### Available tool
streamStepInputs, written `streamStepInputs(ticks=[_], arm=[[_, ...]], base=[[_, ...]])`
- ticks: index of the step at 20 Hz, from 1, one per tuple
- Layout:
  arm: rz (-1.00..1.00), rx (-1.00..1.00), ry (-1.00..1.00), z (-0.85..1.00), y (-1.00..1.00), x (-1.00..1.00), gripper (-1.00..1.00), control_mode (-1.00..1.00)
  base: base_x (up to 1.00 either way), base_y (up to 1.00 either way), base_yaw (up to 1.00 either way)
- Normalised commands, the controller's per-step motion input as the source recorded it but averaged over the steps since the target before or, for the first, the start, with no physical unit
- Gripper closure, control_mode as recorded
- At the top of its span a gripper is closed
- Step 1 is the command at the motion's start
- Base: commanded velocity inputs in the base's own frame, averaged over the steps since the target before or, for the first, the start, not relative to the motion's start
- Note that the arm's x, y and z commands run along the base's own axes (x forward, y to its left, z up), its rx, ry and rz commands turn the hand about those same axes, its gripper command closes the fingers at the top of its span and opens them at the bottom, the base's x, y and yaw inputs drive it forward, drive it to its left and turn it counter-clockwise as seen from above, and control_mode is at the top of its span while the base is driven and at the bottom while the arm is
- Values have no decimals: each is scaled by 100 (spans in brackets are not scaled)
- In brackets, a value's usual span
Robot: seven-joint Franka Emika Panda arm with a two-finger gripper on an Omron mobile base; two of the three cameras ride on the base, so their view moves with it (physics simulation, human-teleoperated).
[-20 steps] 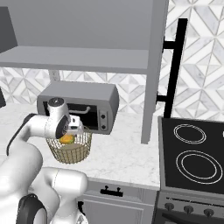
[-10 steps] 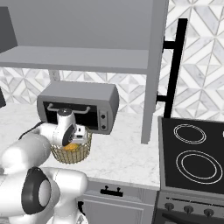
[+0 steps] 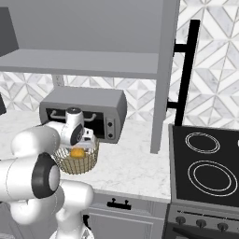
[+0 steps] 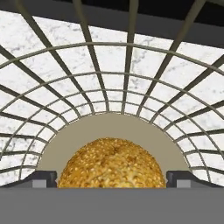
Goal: Open the cabinet, pick up the bread from the cabinet and place it in the basket. Then move the basket to the dining counter.
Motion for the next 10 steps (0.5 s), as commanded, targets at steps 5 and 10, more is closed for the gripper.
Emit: streamStepInputs(ticks=[5,10], arm=[[-8,0,0,16,0,-15,-100,-100],[-5,0,-1,17,0,-47,-100,-100]], base=[[0,0,0],[0,0,0]])
